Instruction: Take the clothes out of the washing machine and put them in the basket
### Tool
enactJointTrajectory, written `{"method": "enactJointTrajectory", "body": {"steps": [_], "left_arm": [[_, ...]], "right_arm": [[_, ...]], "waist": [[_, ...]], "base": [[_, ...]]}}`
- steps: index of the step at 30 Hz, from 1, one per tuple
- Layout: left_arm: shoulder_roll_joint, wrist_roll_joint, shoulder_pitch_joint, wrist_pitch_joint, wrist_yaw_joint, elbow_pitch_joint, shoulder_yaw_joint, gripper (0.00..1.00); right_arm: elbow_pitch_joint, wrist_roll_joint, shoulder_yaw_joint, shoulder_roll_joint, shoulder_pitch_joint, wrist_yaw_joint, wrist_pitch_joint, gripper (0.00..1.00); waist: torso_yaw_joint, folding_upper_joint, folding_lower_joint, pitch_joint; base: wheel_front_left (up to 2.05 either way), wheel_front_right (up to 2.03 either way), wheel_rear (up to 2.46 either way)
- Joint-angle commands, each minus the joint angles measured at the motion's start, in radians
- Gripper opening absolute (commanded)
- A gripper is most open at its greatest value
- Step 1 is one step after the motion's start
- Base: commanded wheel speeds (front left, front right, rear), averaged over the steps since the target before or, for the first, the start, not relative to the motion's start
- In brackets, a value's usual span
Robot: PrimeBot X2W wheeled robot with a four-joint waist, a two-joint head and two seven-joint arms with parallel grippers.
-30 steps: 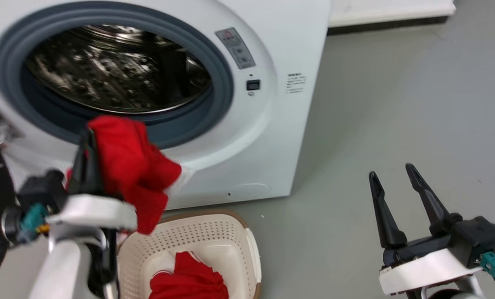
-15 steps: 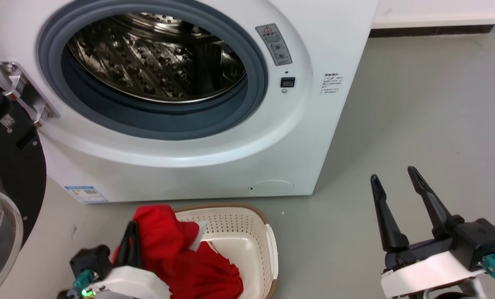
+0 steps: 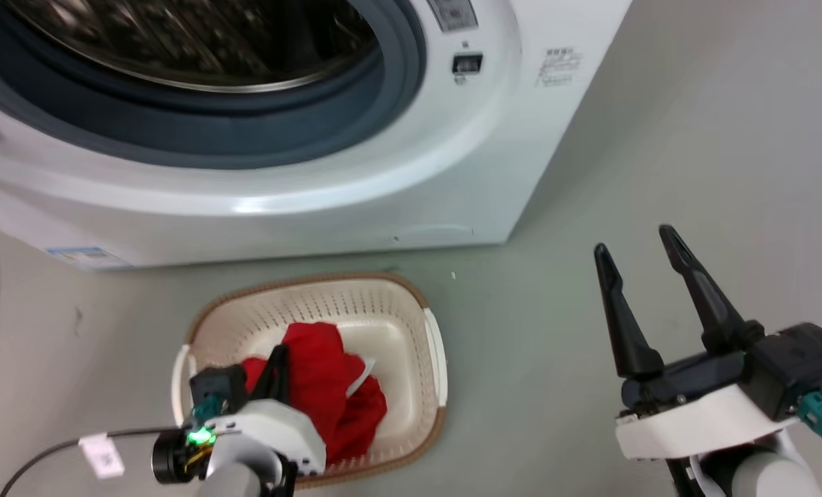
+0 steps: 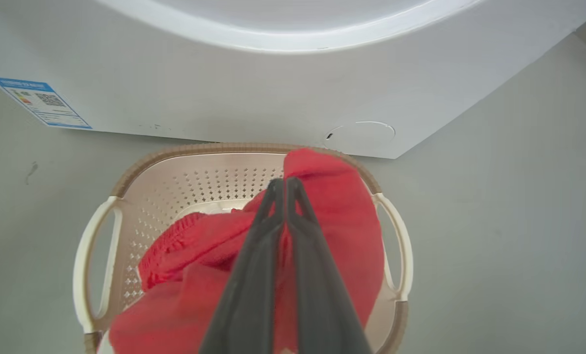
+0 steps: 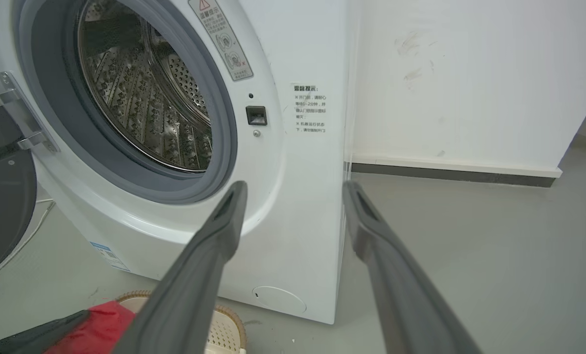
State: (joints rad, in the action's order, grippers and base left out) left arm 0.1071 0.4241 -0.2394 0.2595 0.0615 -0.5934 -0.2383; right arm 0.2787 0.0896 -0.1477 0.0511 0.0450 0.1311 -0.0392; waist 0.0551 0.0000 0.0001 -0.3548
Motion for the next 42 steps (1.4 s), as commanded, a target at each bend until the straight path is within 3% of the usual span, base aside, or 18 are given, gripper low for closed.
{"method": "enactJointTrajectory", "body": {"steps": [1, 15, 26, 27, 28, 29, 30, 36, 42], "left_arm": [[-0.003, -0.013, -0.042, 0.006, -0.002, -0.039, 0.005, 0.00], [0.001, -0.104, -0.262, 0.006, 0.002, -0.308, 0.072, 0.00], [-0.005, -0.107, -0.336, 0.006, 0.015, -0.494, 0.119, 0.00], [-0.008, -0.105, -0.340, 0.006, 0.012, -0.505, 0.120, 0.18], [-0.011, -0.102, -0.342, 0.006, 0.010, -0.514, 0.122, 0.47], [-0.015, -0.099, -0.340, 0.006, 0.004, -0.522, 0.123, 0.96], [-0.018, -0.095, -0.336, 0.006, 0.001, -0.530, 0.127, 1.00], [-0.039, -0.082, -0.283, 0.006, -0.043, -0.553, 0.134, 1.00], [-0.046, -0.086, -0.226, 0.006, -0.064, -0.478, 0.147, 1.00]], "right_arm": [[0.000, 0.006, -0.010, -0.002, 0.028, -0.001, -0.010, 1.00], [-0.027, 0.016, -0.060, -0.002, 0.148, -0.001, -0.051, 1.00], [-0.078, 0.002, -0.071, -0.002, 0.192, -0.001, -0.094, 1.00], [-0.085, 0.001, -0.069, -0.002, 0.191, -0.001, -0.095, 1.00], [-0.091, 0.000, -0.068, -0.002, 0.193, -0.001, -0.097, 1.00], [-0.097, -0.003, -0.066, -0.002, 0.193, -0.001, -0.100, 1.00], [-0.101, -0.003, -0.065, -0.002, 0.189, -0.001, -0.100, 1.00], [-0.126, -0.018, -0.050, -0.002, 0.146, -0.001, -0.089, 1.00], [-0.117, -0.035, -0.006, -0.002, 0.085, -0.001, -0.060, 1.00]], "waist": [[0.040, 0.0000, -0.0001, -0.093], [0.122, 0.0000, -0.0001, -0.334], [0.131, 0.0000, -0.0001, -0.365], [0.129, 0.0000, -0.0001, -0.356], [0.126, 0.0000, -0.0001, -0.343], [0.122, 0.0000, -0.0001, -0.325], [0.118, 0.0000, -0.0001, -0.308], [0.085, 0.0000, -0.0001, -0.156], [0.035, 0.0000, -0.0001, -0.009]], "base": [[0.00, 0.00, 0.00], [0.00, 0.00, 0.00], [0.00, 0.00, 0.00], [0.00, 0.00, 0.00], [0.00, 0.00, 0.00], [0.00, 0.00, 0.00], [0.00, 0.00, 0.00], [0.00, 0.00, 0.00], [0.00, 0.00, 0.00]]}}
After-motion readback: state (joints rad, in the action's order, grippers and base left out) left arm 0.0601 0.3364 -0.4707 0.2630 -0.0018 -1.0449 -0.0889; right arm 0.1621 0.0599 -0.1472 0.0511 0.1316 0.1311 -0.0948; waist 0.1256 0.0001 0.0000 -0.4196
